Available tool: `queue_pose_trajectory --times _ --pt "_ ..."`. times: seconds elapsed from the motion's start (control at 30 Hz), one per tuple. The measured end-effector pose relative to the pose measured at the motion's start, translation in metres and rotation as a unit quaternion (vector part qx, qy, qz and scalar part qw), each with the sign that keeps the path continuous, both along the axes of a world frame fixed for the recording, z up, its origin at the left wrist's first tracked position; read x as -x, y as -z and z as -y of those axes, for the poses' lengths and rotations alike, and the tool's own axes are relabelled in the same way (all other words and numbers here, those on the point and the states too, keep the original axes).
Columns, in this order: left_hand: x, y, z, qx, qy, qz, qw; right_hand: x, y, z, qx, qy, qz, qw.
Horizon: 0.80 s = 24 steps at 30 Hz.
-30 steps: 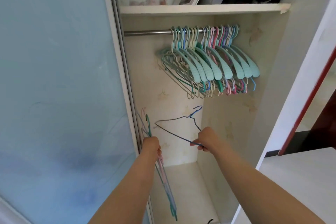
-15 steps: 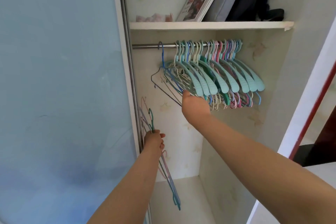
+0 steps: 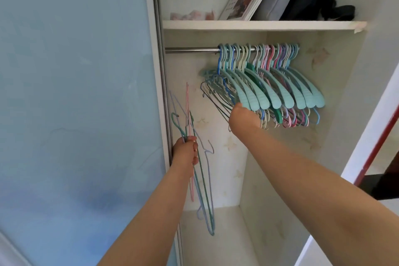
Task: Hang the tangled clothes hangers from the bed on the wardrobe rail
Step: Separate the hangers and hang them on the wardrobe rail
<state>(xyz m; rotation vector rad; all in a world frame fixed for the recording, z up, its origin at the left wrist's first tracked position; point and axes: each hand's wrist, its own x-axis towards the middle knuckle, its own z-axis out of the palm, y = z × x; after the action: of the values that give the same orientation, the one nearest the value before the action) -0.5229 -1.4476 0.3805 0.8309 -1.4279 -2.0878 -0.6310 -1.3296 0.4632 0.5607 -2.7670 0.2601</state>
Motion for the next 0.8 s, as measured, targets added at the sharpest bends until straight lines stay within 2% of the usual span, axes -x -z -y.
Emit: queue_pose_trajectory --times 0.17,0.2,0.23,0.27,0.3,0.33,0.37,0.4,0.53,0.57,0.6,0.67,0.7,0.8 --pt "-0.012 0.006 -0.017 -0.071 0.021 -0.073 0.995 -0.032 0.045 -0.030 0.182 -0.019 -0.003 0.983" --pt "-0.012 0.006 -0.022 -0.078 0.023 -0.085 0.993 -0.042 0.058 -0.037 0.190 -0.013 0.038 0.981" --pt "-0.013 0.006 -0.026 -0.084 0.024 -0.094 0.992 -0.049 0.072 -0.045 0.167 -0.014 0.120 0.978" --pt "-0.012 0.007 -0.030 -0.088 0.023 -0.103 0.990 -0.055 0.087 -0.053 0.128 -0.026 0.240 0.962" --pt "-0.012 0.007 -0.034 -0.092 0.023 -0.112 0.989 -0.062 0.099 -0.061 0.090 -0.052 0.388 0.916" --pt "-0.012 0.008 -0.037 -0.097 0.023 -0.121 0.988 -0.069 0.110 -0.070 0.062 -0.085 0.517 0.849" --pt "-0.012 0.009 -0.041 -0.099 0.022 -0.126 0.987 -0.074 0.120 -0.078 0.048 -0.118 0.593 0.795" --pt "-0.012 0.009 -0.043 -0.098 0.021 -0.129 0.987 -0.079 0.129 -0.086 0.052 -0.140 0.620 0.771" --pt "-0.018 0.016 -0.053 -0.075 0.008 -0.099 0.992 -0.086 0.144 -0.114 0.127 -0.154 0.548 0.812" --pt "-0.020 0.019 -0.056 -0.072 0.006 -0.091 0.993 -0.086 0.146 -0.120 0.181 -0.152 0.539 0.809" --pt "-0.021 0.023 -0.059 -0.071 0.005 -0.082 0.994 -0.086 0.148 -0.128 0.264 -0.137 0.545 0.784" --pt "-0.024 0.030 -0.067 -0.071 0.005 -0.059 0.996 -0.089 0.151 -0.143 0.420 -0.113 0.563 0.703" --pt "-0.025 0.034 -0.072 -0.073 0.005 -0.046 0.996 -0.092 0.151 -0.151 0.448 -0.109 0.562 0.686" --pt "-0.032 0.047 -0.087 -0.093 0.027 -0.027 0.995 -0.101 0.156 -0.170 0.451 -0.086 0.586 0.668"
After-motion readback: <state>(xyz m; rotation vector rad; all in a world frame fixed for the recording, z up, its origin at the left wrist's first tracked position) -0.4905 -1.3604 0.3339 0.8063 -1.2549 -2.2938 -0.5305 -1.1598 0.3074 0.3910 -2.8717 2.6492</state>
